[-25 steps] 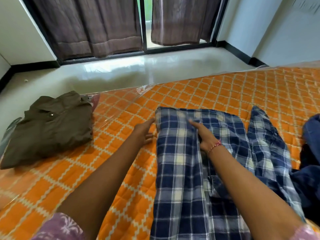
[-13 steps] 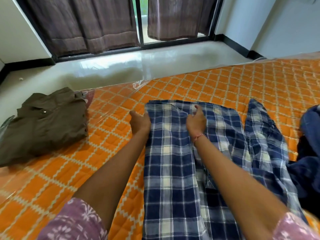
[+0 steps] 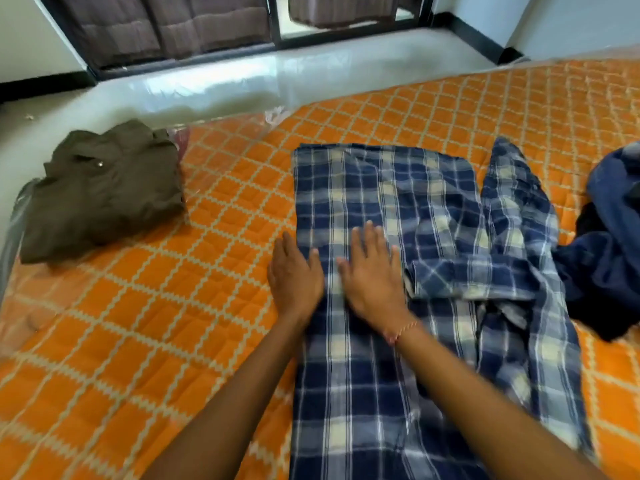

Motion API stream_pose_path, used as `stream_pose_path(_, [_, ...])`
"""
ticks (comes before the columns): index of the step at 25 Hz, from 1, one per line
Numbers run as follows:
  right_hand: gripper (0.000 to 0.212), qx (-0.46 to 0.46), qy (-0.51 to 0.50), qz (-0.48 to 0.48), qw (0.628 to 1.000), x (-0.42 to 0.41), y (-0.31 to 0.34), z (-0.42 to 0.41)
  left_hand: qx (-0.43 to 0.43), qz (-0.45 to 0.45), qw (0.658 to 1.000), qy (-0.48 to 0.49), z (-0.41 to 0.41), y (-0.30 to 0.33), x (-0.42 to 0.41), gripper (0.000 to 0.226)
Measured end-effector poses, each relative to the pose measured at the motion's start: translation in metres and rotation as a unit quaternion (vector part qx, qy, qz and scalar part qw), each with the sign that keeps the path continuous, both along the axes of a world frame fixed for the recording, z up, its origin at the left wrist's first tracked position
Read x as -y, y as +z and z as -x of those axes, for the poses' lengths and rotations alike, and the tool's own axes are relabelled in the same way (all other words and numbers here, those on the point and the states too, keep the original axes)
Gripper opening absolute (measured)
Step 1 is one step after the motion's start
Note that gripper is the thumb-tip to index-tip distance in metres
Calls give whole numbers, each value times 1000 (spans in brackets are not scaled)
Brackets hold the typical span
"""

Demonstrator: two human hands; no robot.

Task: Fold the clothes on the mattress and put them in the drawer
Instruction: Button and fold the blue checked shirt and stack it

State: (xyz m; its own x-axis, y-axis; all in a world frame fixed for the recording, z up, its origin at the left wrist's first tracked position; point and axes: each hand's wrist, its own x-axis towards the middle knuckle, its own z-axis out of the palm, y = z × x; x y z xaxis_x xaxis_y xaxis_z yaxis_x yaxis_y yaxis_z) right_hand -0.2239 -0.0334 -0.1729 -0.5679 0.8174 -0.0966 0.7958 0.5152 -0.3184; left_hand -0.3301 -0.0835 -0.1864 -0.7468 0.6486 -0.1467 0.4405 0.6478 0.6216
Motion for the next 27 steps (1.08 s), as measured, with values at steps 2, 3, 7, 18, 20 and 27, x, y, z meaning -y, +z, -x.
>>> stream_pose_path(2, [62, 44, 28, 10, 999, 62, -9, -22, -104, 41, 994, -20, -36, -6, 42, 61])
stream_pose_path(3, [61, 63, 14, 6, 998, 74, -16, -32, -151, 41, 987, -46, -47, -9, 60, 58])
stream_pose_path(7, [62, 46, -90, 25, 995, 56, -16, -62, -224, 65, 972, -24, -46, -11, 109, 58])
stream_pose_path(18, [81, 67, 37, 23, 997, 192, -12, -119, -54, 154, 984, -65, -159, 32, 236, 58])
stream_pose_path(20, [83, 35, 75, 15, 996, 189, -2, -132, -74, 167, 982, -50, -158, 28, 241, 58])
stream_pose_path(27, [77, -99, -359, 15, 928, 89, 35, -207, -274, 3, 937, -218, -187, 17, 200, 55])
